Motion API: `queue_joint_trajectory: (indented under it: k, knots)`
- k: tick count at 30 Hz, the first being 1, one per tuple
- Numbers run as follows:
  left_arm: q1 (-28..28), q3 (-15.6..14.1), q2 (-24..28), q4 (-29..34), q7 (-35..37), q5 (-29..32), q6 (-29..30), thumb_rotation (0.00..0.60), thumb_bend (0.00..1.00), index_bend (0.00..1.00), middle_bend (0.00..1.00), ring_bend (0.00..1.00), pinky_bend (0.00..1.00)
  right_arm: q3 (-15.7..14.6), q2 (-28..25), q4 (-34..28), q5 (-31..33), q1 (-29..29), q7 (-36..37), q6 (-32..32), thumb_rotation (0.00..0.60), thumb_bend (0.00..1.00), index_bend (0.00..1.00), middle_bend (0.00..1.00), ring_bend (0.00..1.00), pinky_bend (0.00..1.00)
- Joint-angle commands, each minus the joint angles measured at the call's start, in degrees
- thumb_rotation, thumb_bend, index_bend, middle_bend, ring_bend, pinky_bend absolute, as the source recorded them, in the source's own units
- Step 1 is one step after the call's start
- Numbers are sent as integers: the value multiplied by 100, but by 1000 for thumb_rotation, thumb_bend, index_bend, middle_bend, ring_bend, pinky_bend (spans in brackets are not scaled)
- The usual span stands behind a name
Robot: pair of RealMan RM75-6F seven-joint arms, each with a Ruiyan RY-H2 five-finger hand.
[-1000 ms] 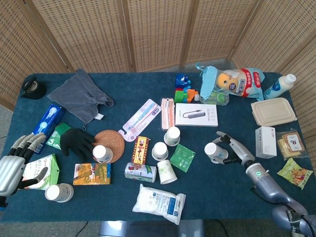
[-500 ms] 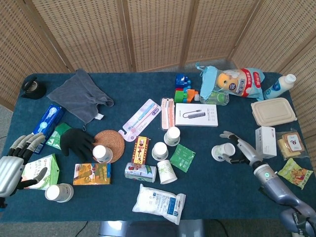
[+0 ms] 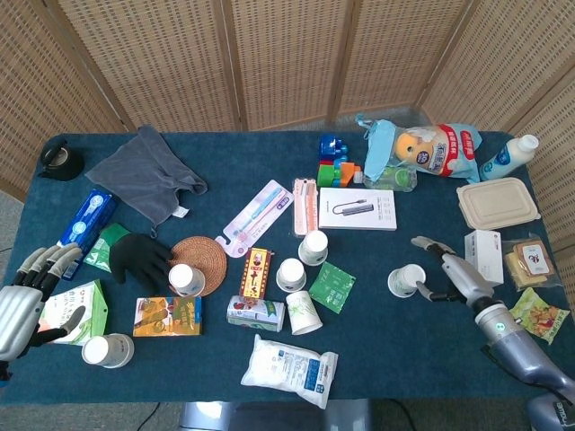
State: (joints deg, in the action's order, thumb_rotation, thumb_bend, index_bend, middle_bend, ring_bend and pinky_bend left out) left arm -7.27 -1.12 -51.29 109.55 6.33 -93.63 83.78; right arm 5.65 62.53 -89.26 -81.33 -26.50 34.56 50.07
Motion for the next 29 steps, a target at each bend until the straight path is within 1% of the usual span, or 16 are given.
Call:
queue_joint_trajectory:
  k: [1, 6, 8, 12, 16, 21, 29]
  knots:
    - [16, -9, -29, 4, -53, 28, -8, 600, 413, 0, 89, 45, 0, 108, -226, -405, 271, 202, -638, 475, 600, 482, 97, 0, 0, 0]
    - [44, -21, -90, 7, -172, 54, -10, 600, 412, 0, 89, 45, 0, 214, -326, -771, 620, 417, -1637, 1063, 600, 482, 109, 0, 0, 0]
    - [49, -16, -119, 2, -231, 89, -19, 600, 413, 0, 88, 45, 0, 228, -317, -814, 709, 484, -1978, 1252, 600, 483, 111, 0, 0, 0]
    - [53, -13, -188, 8, -395, 168, -69, 600, 412, 0, 89, 45, 0, 217, -175, -812, 843, 667, -3052, 1837, 600, 485, 116, 0, 0, 0]
    - [50, 10, -240, 17, -483, 225, -84, 600, 413, 0, 89, 44, 0, 199, -43, -865, 900, 848, -3807, 2334, 600, 485, 118, 0, 0, 0]
    - [41, 28, -302, 19, -558, 291, -122, 600, 413, 0, 89, 45, 0, 187, 40, -917, 930, 1067, -4259, 2776, 600, 485, 117, 0, 0, 0]
    - [-5, 49, -383, -19, -564, 352, -219, 600, 412, 0, 90, 44, 0, 134, 15, -1020, 853, 1252, -4279, 2925, 600, 482, 116, 0, 0, 0]
